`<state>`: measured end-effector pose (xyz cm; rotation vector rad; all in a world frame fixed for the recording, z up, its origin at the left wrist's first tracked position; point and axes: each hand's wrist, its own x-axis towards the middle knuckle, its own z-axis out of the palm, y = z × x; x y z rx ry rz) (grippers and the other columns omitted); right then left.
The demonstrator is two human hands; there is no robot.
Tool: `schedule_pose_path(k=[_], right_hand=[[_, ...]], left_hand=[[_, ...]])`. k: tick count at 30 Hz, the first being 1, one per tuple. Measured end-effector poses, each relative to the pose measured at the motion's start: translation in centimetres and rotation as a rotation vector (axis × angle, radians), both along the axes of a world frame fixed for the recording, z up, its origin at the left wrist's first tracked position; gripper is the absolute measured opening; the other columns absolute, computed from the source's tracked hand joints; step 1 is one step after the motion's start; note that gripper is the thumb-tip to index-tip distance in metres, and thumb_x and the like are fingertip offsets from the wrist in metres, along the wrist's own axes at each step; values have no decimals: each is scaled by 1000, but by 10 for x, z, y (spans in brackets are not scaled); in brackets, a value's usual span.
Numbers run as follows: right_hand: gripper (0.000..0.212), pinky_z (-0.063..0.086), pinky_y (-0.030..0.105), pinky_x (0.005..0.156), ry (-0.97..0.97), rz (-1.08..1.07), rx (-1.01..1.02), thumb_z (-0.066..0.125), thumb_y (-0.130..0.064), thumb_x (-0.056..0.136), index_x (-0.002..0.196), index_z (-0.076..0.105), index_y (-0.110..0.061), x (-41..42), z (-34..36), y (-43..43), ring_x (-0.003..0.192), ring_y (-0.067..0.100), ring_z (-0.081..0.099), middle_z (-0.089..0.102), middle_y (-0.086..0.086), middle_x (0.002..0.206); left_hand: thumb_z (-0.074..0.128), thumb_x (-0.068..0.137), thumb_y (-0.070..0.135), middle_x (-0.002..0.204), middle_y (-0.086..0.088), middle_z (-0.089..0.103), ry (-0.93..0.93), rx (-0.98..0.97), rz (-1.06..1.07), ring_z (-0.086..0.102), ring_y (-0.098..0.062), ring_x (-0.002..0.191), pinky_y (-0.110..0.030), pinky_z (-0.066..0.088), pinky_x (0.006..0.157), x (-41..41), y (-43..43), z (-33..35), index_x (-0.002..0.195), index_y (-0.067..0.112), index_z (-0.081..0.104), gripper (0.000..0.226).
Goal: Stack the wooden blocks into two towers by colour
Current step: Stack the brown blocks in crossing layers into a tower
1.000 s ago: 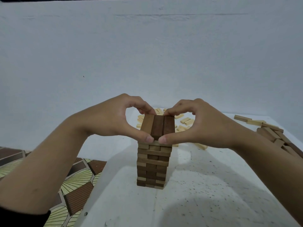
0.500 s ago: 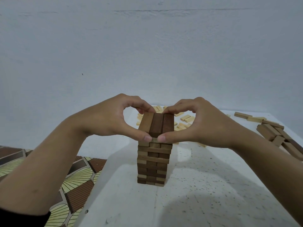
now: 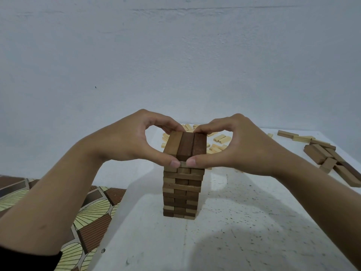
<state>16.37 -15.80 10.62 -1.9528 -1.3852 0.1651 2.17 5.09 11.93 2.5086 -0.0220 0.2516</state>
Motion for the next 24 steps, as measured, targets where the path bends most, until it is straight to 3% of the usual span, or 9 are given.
schedule_pose_path(k=[6,12,24], right_hand=[[64,44,42,105,-26,2,-20,76,-79,53,107,74,-45,-2,1,1,117,-1,57,69,-29,107],[54,38,24,92,-36,34,-19,73,-73,56,100,74,-43,-3,3,0,110,-6,55,68,-32,102],[62,39,20,88,-22,10,-28,77,-81,53,106,71,-51,-1,-1,-1,111,-10,57,68,-33,106]], left_hand=[[86,61,57,114,11,71,-16,3,-8,60,-10,121,-46,42,109,-1,-1,0,115,36,72,60],[86,62,56,114,10,71,-32,-4,-11,60,-11,121,-47,42,109,-1,-1,-1,114,35,72,58],[86,62,57,117,12,71,-18,-4,-9,58,-10,123,-49,39,112,-3,-1,-3,118,35,71,62]])
